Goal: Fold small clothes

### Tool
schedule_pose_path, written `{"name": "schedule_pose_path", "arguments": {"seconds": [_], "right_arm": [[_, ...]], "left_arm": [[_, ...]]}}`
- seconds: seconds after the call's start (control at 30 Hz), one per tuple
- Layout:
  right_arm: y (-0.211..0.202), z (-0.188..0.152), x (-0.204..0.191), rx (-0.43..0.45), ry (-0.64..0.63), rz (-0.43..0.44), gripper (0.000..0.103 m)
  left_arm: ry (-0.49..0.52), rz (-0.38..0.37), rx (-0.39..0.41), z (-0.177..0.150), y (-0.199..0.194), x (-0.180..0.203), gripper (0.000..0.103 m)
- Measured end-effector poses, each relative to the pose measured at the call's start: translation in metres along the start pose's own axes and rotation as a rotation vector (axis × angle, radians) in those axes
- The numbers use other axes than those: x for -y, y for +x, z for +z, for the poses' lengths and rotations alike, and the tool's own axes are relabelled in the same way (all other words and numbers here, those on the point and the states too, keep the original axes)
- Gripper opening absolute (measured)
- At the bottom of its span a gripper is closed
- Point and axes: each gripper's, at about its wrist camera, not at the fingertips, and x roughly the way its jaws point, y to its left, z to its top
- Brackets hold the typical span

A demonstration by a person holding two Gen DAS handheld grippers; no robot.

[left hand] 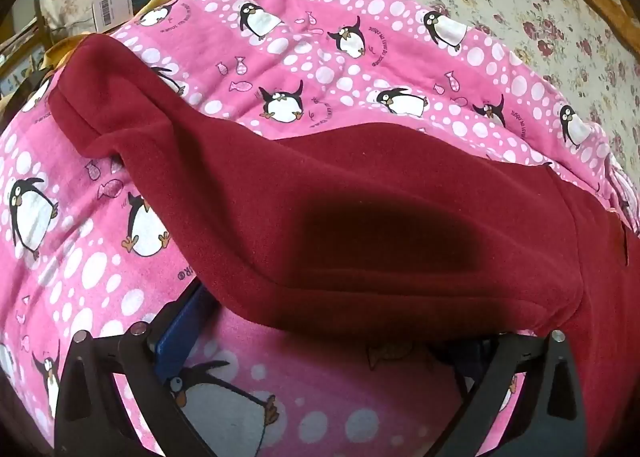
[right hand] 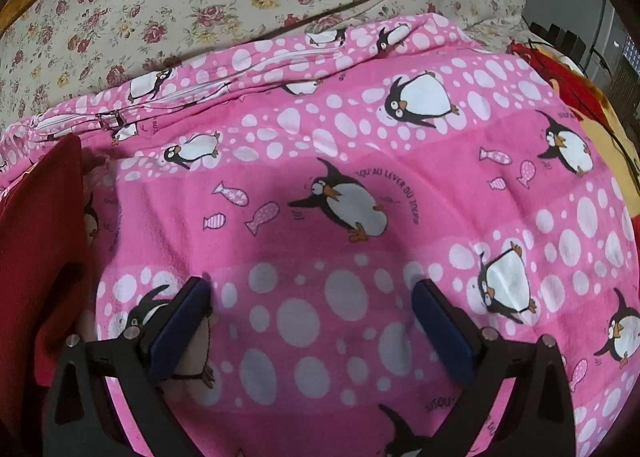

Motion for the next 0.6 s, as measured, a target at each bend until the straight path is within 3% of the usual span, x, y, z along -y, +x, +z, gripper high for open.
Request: {"name": "schedule_pose_path", "arguments": {"seconds": [0.37,0.6], "right_arm": [[0.0,0.0,0.0,0.0,0.0,0.0,0.103],[0.0009,0.0026,-0.0031,0.002,0.0,-0.003,0.103]], "left_arm": [[-0.005,-0.005,0.001,0.0003,-0.0002,-0.0003,0.087],[0.006,-0.018,-0.084,-0.0002,-0.0056,0.002,0.087]]}}
